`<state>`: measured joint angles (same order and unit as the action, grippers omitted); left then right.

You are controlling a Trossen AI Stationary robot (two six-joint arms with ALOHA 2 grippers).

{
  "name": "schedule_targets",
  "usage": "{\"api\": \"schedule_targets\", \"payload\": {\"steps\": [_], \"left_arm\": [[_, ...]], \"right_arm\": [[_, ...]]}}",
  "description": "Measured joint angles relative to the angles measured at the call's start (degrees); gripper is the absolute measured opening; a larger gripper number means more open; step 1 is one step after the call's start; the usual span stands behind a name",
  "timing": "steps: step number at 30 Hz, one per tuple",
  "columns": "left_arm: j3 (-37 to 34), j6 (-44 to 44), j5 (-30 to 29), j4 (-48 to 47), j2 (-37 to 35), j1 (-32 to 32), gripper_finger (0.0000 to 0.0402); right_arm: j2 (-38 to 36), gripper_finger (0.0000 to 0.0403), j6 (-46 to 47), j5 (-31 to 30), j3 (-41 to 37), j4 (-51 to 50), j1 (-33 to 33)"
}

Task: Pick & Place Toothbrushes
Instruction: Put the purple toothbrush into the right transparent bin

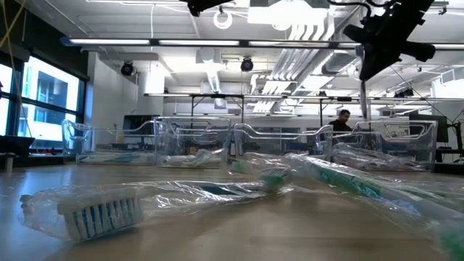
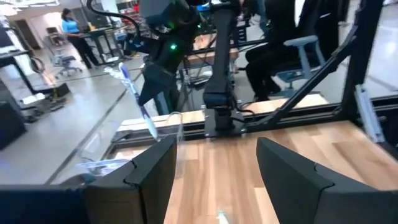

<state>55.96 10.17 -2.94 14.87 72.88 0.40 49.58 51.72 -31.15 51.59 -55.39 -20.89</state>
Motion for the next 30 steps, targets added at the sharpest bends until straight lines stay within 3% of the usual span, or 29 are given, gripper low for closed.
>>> {"api": "schedule_targets", "payload": {"steps": [12, 23, 30], "left_arm": [[0.0, 2.8, -0.7, 0.0, 0.0, 0.0, 0.0219], [0.0, 2.8, -0.7, -2.1, 0.0, 0.0, 0.0219], [0.0, 1.3, -0.7, -2.6, 0.0, 0.0, 0.0219]], "right_arm": [[7.6, 0.0005, -0.3, 7.3, 0.0, 0.7, -10.7], [18.1, 0.0008, -2.9, 19.4, 0.0, 0.8, -20.4], [20.4, 0.0089, -6.0, 20.3, 0.0, 0.8, -22.9]]}}
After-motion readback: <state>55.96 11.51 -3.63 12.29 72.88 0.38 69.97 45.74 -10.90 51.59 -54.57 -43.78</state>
